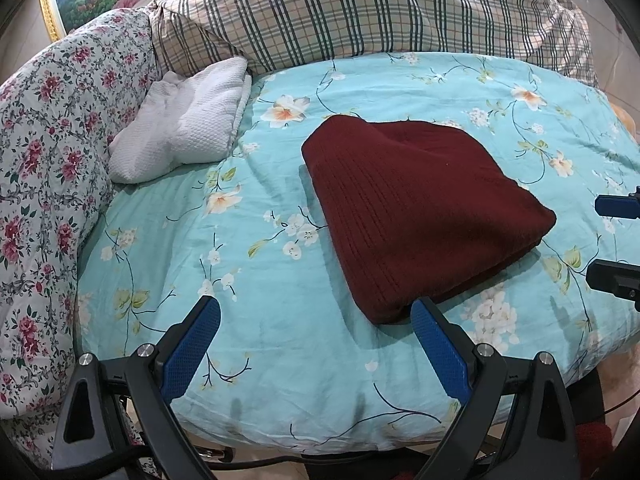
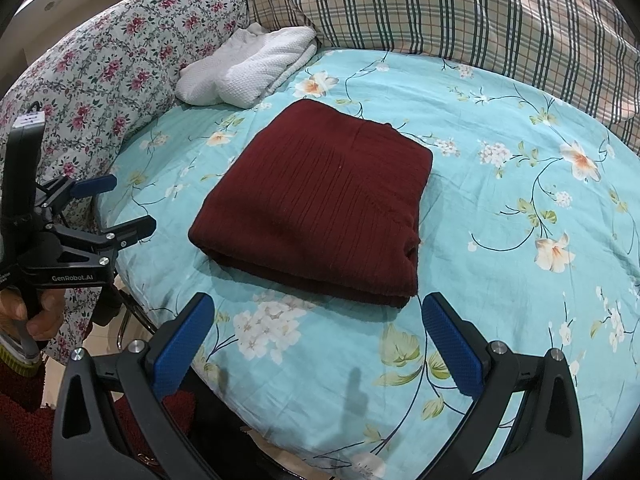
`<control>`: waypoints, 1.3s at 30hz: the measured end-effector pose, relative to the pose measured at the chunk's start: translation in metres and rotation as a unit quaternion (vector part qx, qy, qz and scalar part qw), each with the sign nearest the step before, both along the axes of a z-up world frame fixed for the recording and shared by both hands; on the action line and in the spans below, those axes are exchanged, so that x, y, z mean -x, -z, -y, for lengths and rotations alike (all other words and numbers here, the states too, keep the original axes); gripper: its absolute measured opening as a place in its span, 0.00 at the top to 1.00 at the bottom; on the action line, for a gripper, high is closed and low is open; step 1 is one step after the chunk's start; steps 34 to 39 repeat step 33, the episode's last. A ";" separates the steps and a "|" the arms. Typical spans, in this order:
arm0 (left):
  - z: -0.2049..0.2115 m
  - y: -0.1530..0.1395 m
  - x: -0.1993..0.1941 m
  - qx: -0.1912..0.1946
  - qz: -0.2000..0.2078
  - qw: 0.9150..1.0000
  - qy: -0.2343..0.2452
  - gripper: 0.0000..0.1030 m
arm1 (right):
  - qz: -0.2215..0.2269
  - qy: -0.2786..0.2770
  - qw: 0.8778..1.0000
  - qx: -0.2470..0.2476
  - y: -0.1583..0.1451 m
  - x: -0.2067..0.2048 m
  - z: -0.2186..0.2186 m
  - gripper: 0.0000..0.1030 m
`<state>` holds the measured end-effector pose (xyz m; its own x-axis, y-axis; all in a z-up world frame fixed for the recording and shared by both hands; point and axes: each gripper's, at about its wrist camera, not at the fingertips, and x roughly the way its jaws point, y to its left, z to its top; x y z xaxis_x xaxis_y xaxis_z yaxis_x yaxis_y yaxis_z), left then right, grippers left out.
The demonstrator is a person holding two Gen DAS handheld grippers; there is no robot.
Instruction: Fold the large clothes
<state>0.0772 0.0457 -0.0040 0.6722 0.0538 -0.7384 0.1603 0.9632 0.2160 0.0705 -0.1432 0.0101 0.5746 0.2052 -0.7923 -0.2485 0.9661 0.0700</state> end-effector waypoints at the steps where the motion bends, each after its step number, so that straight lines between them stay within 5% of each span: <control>1: 0.001 0.000 0.000 0.000 0.000 1.000 0.000 0.06 | -0.001 -0.001 1.000 0.000 0.000 -0.002 0.001 0.00; 39: -0.001 -0.002 -0.031 0.015 -0.004 1.000 -0.006 0.06 | -0.023 0.005 1.000 -0.020 0.010 -0.041 0.019 0.00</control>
